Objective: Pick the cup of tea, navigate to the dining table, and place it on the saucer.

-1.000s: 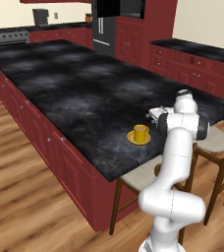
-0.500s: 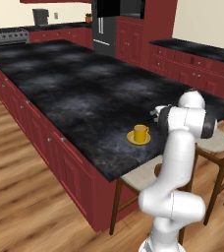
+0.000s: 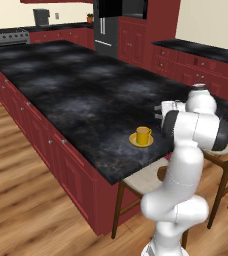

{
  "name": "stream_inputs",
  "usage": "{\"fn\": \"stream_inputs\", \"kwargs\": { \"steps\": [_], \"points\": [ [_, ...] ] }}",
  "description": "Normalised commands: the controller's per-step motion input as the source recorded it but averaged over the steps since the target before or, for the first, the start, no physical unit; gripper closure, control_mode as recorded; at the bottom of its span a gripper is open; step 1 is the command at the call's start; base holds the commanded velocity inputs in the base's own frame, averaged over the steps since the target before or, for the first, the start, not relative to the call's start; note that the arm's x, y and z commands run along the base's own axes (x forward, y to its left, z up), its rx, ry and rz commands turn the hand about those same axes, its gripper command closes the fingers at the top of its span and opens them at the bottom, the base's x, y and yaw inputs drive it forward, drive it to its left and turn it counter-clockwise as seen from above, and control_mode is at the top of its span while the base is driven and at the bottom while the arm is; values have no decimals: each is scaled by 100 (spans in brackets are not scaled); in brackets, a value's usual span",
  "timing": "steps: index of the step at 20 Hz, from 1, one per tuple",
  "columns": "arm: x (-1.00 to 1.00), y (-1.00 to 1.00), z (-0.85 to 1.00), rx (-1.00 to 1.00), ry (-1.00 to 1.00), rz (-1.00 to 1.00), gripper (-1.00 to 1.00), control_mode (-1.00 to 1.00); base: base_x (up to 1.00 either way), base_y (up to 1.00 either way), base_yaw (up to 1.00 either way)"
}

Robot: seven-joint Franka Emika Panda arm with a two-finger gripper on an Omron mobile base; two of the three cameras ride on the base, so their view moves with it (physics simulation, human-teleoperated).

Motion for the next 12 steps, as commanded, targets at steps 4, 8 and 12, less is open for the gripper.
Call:
{"fn": "stream_inputs", "kwargs": {
  "steps": [4, 8, 12],
  "points": [
    [-36, 19, 36, -5, -1, -15, -100, -100, 0, 0, 0],
    [-35, 19, 35, -6, 0, -13, -100, -100, 0, 0, 0],
    [-46, 19, 32, -7, -2, -13, -100, -100, 0, 0, 0]
  ]
}}
